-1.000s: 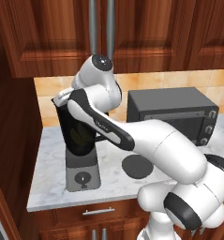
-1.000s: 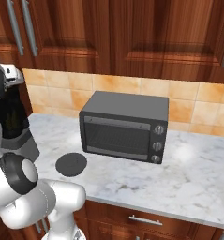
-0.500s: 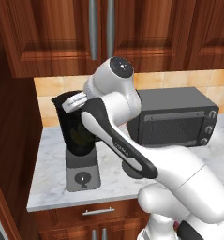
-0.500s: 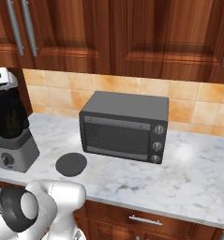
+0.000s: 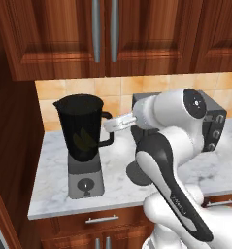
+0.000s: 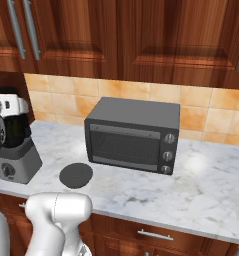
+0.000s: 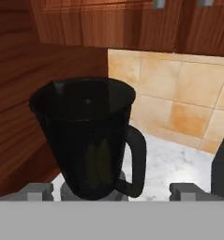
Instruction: Grab the lemon wedges from the fridge, place them in the blender, close the lid, and turn on the blender to create a marinade.
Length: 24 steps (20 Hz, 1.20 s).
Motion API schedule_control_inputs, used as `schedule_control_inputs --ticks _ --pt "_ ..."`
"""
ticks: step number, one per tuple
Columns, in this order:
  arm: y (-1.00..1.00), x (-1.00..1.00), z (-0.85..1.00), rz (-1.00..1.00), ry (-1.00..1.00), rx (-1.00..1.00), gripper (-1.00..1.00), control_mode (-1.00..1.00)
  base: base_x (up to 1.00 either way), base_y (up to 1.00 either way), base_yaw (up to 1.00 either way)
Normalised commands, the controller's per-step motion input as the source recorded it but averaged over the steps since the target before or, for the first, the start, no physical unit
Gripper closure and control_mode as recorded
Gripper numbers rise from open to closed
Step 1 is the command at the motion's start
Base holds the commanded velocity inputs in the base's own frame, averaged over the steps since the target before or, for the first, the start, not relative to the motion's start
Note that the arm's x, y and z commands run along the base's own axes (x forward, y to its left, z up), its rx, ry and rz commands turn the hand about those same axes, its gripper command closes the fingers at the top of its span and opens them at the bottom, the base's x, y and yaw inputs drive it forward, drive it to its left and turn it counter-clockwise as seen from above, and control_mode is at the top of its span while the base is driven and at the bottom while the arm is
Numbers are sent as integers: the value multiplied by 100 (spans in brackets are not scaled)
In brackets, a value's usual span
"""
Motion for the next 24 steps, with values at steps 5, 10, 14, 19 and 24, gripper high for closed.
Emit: schedule_control_inputs --ticks 5,10,14,19,24 --pt "-100 -54 1 -21 0 11 -100 -100 0 0 0" --pt "-91 -35 12 -22 10 11 -100 -100 0 0 0" --pt "-55 -13 -6 -19 36 4 -100 -100 0 0 0" --pt "-14 0 -68 -10 41 -3 -100 -100 0 0 0" --pt "0 0 -85 0 24 -13 -100 -100 0 0 0"
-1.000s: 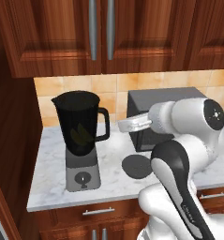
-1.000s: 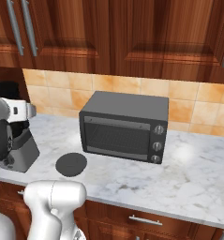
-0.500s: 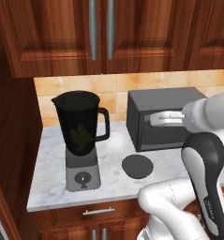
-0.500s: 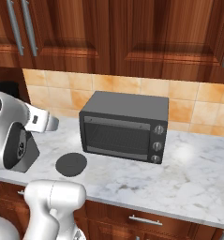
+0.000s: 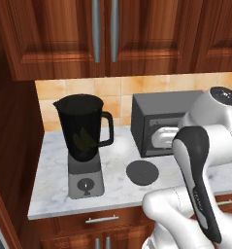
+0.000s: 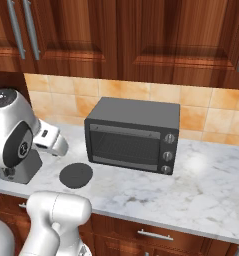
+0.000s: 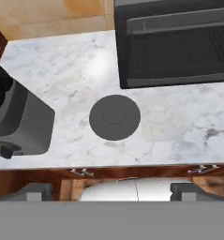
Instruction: Grab the lemon wedges from the fridge, place them in the blender, close the lid, and turn on the blender to create a marinade.
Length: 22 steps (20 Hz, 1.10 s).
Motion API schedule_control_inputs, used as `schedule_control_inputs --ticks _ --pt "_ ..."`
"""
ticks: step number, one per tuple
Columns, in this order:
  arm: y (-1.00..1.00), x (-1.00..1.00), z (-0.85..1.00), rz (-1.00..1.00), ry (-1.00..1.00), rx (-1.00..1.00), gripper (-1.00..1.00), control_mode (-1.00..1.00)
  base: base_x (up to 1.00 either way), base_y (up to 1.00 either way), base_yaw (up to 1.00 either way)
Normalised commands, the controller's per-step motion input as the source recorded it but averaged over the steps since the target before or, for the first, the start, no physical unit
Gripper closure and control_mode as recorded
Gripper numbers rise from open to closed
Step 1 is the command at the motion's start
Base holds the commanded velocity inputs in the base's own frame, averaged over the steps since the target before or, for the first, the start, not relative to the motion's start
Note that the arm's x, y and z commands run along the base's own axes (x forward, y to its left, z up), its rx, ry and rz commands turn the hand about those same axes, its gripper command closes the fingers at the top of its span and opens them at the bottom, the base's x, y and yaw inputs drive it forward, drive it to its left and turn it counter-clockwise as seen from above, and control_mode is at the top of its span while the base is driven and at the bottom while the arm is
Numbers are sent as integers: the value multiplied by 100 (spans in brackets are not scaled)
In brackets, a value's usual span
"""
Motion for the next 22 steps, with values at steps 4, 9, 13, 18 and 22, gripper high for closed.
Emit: schedule_control_inputs --ticks 4,9,13,18,22 --pt "0 2 -77 0 14 -10 -100 -100 0 0 0" --pt "0 16 -69 0 8 -7 -100 -100 0 0 0" --pt "0 43 -57 2 10 -1 -100 -100 0 0 0" --pt "1 49 -46 7 7 0 -100 -100 0 0 0" --pt "9 32 -45 9 1 0 -100 -100 0 0 0"
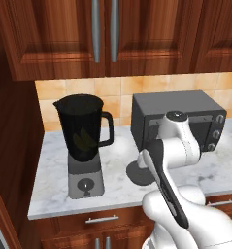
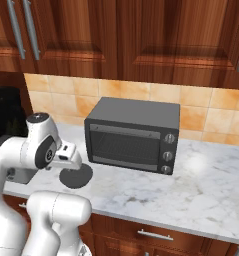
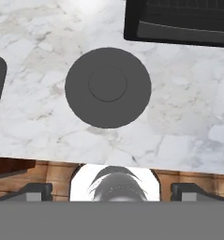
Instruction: Grab the lemon wedges from the fridge, place them in the blender, close the lid, and turn on the blender to create a marinade.
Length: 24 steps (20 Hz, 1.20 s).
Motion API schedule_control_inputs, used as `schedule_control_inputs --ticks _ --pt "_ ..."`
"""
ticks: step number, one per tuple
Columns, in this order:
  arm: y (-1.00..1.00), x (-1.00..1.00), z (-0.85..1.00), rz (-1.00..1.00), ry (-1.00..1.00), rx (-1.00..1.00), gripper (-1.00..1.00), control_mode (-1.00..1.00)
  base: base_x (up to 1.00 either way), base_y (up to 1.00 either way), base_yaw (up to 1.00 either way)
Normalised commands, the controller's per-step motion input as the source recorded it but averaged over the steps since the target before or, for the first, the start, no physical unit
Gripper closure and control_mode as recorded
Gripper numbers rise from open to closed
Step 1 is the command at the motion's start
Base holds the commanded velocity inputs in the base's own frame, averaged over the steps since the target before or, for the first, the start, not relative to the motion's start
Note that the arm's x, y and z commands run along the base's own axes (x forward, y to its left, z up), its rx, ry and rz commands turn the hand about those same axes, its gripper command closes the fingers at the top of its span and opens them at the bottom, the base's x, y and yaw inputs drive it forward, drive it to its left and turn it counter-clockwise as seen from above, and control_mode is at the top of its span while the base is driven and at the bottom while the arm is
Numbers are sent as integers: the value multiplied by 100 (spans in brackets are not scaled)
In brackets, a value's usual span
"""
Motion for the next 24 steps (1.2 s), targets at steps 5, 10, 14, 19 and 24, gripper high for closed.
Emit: schedule_control_inputs --ticks 5,10,14,19,24 --pt "14 33 -46 8 0 0 -100 -100 0 0 0" --pt "15 40 -37 4 0 0 -100 -100 0 0 0" --pt "1 36 -37 0 1 0 -100 -100 0 0 0" --pt "0 34 -38 0 1 0 -100 -100 0 0 0" --pt "0 31 -27 0 0 0 -100 -100 0 0 0"
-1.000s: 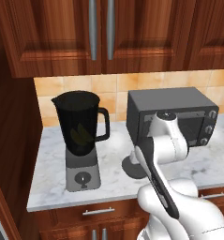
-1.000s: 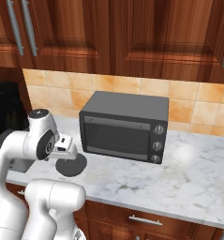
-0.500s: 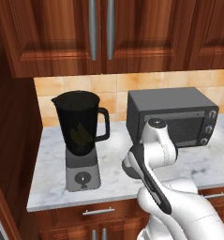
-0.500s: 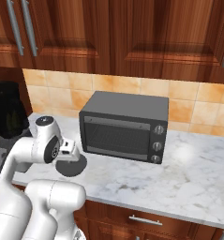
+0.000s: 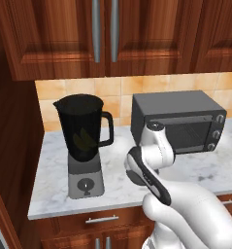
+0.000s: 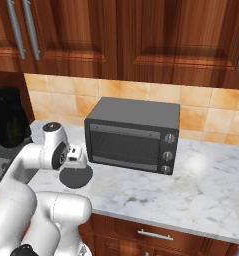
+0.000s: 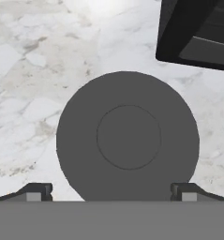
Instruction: Grab the lemon wedges from the fridge, place them in the blender, close the lid, and turn on the blender to create a marinade.
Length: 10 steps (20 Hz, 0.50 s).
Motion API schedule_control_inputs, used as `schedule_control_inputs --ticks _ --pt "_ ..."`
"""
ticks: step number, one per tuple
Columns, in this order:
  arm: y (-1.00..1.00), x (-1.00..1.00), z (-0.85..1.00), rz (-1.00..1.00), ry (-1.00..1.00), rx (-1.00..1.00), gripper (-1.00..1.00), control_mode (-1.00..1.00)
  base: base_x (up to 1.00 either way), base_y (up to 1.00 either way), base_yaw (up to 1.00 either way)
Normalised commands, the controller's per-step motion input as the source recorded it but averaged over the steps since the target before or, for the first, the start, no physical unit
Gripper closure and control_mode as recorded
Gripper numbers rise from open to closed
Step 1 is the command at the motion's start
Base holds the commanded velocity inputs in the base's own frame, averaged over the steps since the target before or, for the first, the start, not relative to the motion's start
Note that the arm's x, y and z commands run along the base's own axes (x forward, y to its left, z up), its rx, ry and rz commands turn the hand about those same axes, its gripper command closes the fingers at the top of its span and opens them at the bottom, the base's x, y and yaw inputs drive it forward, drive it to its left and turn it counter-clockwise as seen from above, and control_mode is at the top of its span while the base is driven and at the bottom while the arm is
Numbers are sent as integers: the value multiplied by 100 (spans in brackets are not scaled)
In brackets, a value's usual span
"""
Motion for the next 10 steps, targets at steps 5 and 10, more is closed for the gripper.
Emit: schedule_control_inputs --ticks 5,10 --pt "-5 3 -42 0 0 0 -100 -100 0 0 0" --pt "-19 0 -48 0 0 0 -100 -100 0 0 0"
